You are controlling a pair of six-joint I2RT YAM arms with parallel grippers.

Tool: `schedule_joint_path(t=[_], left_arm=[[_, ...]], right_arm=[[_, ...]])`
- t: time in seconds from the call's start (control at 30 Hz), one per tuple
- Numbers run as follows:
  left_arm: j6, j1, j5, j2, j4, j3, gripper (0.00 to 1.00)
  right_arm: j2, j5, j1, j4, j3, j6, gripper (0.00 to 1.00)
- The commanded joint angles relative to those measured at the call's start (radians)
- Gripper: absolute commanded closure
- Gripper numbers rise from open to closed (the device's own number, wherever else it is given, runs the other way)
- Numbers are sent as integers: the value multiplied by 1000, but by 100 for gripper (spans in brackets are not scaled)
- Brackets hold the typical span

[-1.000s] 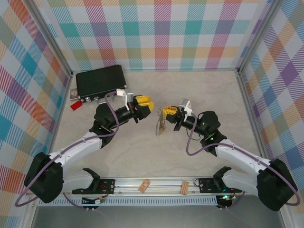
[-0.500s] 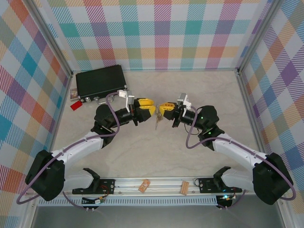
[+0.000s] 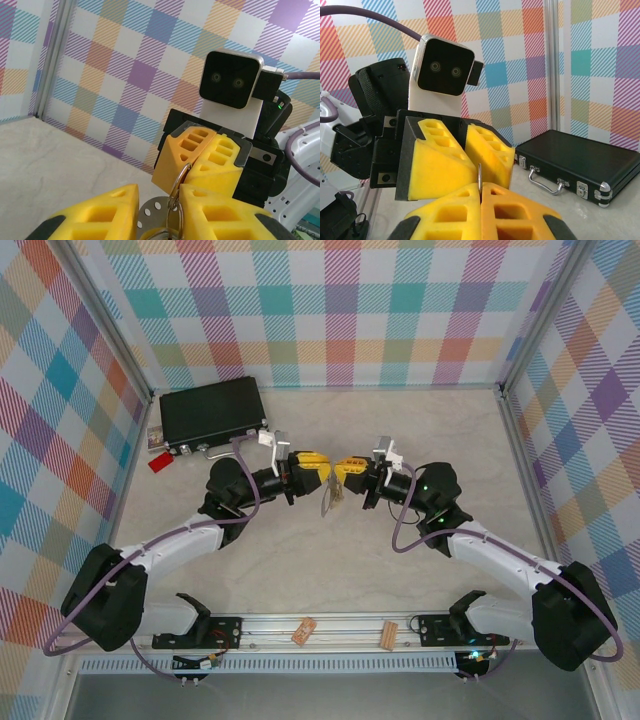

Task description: Put the keys on the keyring

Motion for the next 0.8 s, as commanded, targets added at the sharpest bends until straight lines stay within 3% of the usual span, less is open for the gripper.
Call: schedule_joint_path(t=[0.0, 0.27, 0.33, 0.53, 0.7, 0.77], left_arm=[[-21, 3, 39, 7, 74, 18, 75], [-31, 1, 53, 9, 95, 20, 85], [-35, -1, 59, 11, 101, 20, 95], [-37, -2, 58, 11, 113, 16, 100], [-2, -2, 45, -4, 65, 15, 100], [33, -2, 35, -16, 16, 14, 100]], right_arm=[[-13, -30, -3, 43, 45, 21, 100], [-16, -33, -3, 34, 49, 23, 100], [-14, -35, -4, 31, 50, 21, 100], [-17, -29, -3, 19, 42, 12, 100], [-46, 3, -3, -28, 30, -15, 83], [-70, 25, -5, -98, 32, -44, 80]])
